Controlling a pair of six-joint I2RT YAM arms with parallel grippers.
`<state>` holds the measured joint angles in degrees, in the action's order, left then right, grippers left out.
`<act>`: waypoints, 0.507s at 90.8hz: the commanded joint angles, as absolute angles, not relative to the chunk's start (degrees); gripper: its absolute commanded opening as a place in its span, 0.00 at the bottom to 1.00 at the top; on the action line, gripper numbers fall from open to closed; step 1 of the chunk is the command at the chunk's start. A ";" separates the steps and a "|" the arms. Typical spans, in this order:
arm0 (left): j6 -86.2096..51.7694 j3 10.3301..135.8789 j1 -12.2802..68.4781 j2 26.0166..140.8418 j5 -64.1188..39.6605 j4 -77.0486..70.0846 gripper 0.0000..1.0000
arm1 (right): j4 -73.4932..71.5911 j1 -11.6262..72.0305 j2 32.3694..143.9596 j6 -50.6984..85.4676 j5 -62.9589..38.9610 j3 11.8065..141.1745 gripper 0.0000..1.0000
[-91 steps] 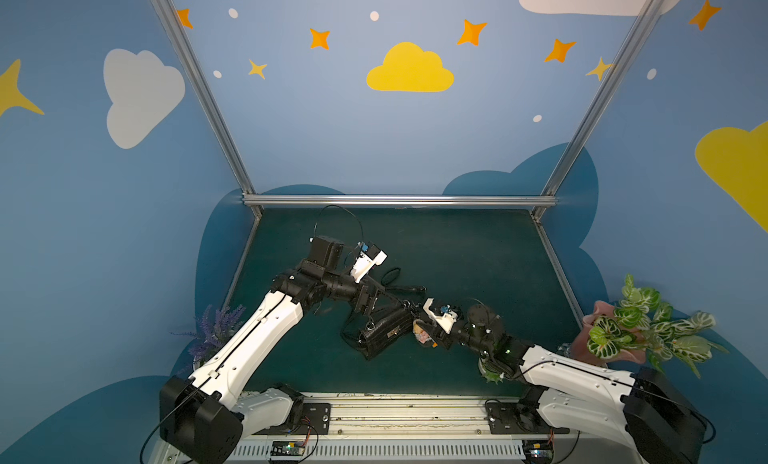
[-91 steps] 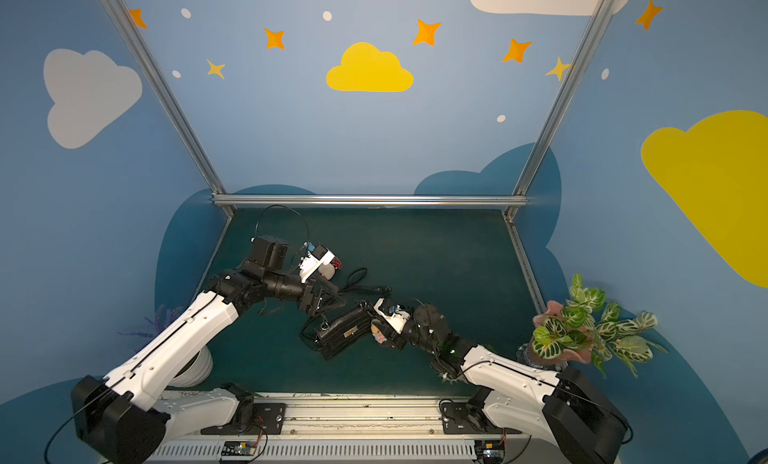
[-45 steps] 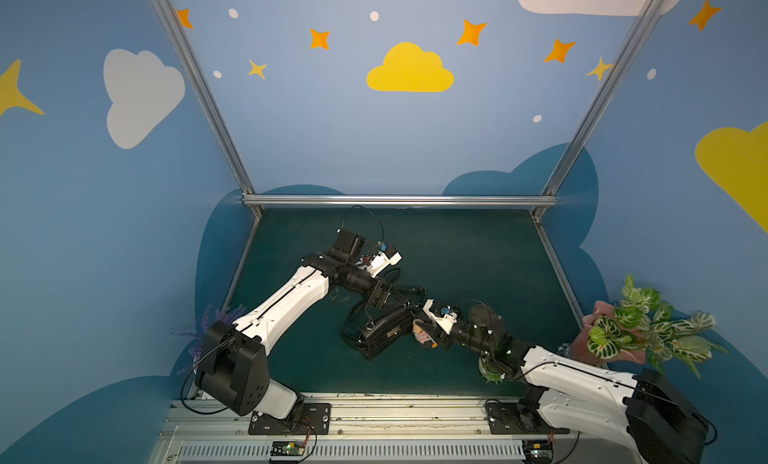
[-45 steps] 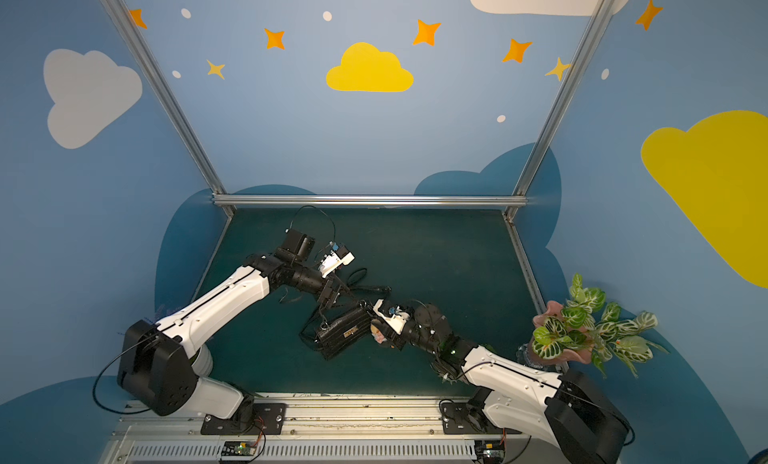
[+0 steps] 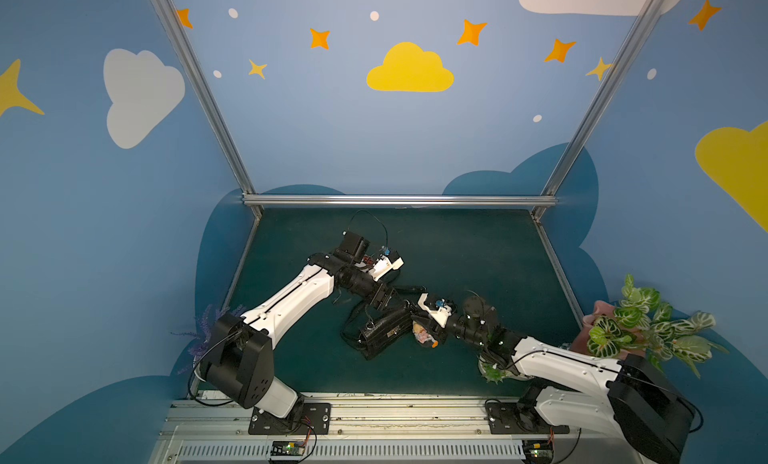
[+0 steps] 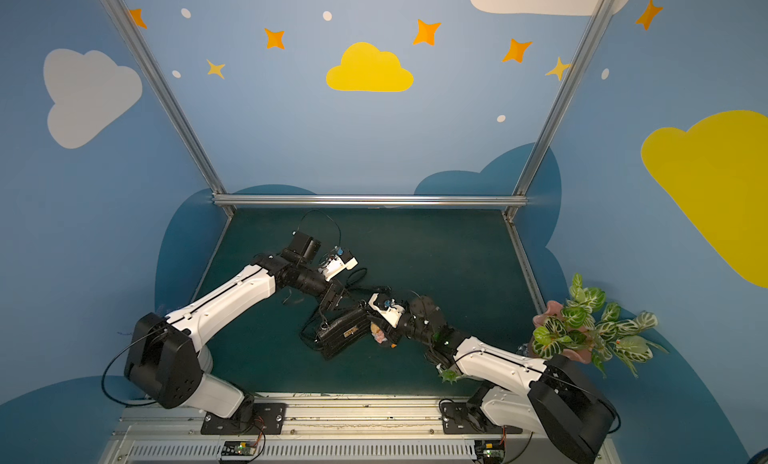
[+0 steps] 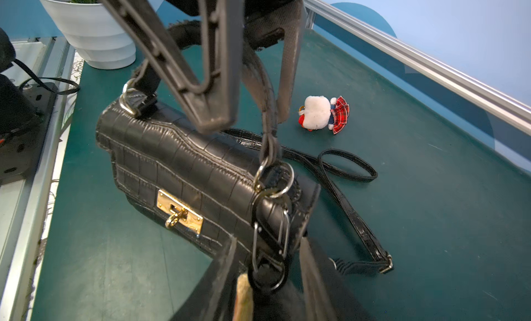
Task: Remove the decoration from the bag
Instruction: Remove the decoration item from the bag.
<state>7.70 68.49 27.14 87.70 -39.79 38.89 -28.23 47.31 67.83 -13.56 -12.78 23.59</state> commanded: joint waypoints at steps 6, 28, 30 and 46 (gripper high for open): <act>8.96 69.30 27.42 88.32 -38.97 41.14 0.78 | -28.95 46.75 69.21 -13.79 -14.90 25.87 0.36; 9.02 69.43 27.47 88.66 -38.91 41.35 0.78 | -29.18 46.90 70.30 -14.09 -15.89 26.48 0.32; 9.00 69.48 27.50 88.74 -38.91 41.38 0.78 | -29.22 46.90 70.37 -14.13 -16.04 26.55 0.32; 8.96 69.52 27.53 89.11 -39.10 41.73 0.74 | -28.25 47.23 71.16 -14.82 -16.59 27.48 0.33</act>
